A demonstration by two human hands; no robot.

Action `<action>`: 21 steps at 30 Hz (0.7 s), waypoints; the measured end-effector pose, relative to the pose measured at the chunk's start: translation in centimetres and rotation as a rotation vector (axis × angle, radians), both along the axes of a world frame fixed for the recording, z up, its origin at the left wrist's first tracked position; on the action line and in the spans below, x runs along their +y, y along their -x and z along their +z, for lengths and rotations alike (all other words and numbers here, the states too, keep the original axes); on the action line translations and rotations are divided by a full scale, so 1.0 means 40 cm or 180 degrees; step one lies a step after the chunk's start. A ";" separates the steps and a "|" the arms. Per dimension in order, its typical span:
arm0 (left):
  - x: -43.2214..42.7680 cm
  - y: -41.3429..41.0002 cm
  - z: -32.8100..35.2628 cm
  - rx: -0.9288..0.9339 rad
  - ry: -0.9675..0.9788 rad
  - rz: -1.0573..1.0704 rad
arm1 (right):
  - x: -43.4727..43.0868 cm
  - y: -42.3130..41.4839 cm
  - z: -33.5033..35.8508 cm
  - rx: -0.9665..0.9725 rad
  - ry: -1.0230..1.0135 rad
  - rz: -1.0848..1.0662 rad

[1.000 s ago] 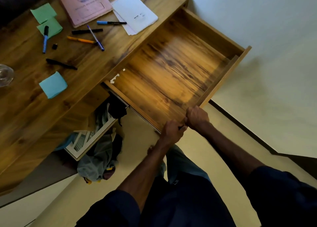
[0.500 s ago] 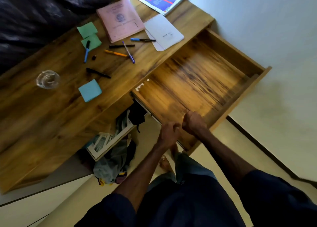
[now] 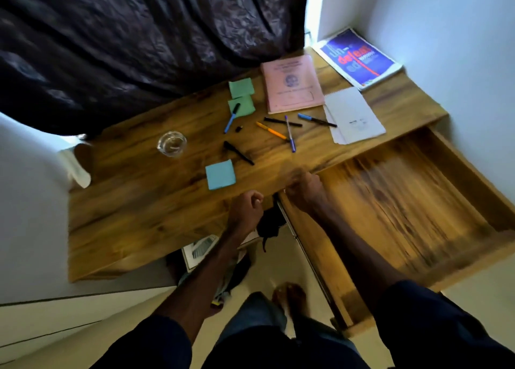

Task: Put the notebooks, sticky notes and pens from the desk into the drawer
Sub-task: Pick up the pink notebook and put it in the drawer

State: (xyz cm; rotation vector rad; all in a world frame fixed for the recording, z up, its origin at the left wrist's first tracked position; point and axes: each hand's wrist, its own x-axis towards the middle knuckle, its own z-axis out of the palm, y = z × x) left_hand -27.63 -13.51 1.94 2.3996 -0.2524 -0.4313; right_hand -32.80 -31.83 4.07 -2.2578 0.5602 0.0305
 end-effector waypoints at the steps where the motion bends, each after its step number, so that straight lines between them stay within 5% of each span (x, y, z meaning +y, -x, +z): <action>1: 0.008 -0.025 0.003 -0.0043 0.0006 0.0075 | 0.007 -0.030 0.004 0.0006 0.0006 0.0051; 21: -0.002 -0.645 -0.099 0.0001 -0.0581 0.0023 | 0.104 -0.726 -0.099 0.0559 -0.0018 -0.0489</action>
